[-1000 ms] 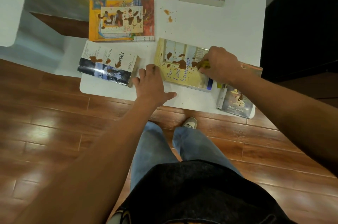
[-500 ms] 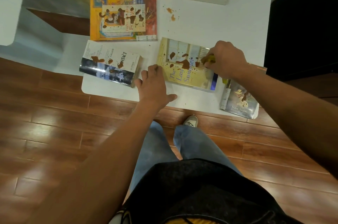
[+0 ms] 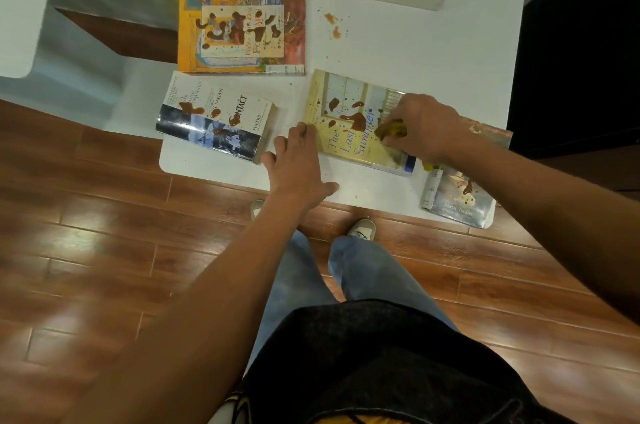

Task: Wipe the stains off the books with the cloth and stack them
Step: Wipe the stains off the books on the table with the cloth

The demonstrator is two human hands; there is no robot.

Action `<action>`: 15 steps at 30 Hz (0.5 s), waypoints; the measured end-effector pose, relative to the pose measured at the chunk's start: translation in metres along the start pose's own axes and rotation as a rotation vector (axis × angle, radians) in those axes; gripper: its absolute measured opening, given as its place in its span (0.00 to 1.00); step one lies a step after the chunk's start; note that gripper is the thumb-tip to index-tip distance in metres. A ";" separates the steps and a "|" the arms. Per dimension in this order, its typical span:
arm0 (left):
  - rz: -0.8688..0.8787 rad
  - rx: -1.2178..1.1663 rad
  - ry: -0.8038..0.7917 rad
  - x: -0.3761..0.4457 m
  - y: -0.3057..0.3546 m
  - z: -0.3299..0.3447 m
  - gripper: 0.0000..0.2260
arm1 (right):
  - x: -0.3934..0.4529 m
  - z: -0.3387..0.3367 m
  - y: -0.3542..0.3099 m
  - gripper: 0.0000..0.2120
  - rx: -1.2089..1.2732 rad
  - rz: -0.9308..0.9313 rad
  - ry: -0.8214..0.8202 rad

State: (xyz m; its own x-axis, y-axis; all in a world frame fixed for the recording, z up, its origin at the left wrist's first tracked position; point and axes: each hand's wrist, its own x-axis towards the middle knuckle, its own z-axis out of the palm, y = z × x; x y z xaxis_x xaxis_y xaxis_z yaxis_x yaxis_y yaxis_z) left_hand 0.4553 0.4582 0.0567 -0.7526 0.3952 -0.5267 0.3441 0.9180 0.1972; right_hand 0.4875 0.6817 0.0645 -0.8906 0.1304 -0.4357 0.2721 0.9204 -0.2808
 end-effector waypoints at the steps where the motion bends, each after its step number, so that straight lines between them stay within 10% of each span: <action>1: 0.001 0.000 -0.003 0.000 0.000 0.000 0.48 | 0.001 -0.001 0.002 0.11 0.026 0.041 0.024; 15: 0.022 0.018 -0.024 0.002 -0.001 -0.003 0.49 | 0.006 -0.004 -0.006 0.10 0.049 -0.004 0.014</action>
State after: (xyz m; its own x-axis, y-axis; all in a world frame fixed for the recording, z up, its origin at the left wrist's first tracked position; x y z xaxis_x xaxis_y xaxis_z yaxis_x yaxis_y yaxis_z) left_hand 0.4521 0.4583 0.0584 -0.7310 0.4144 -0.5421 0.3706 0.9082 0.1946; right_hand 0.4786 0.6788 0.0669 -0.8964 0.1326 -0.4229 0.2864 0.9015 -0.3244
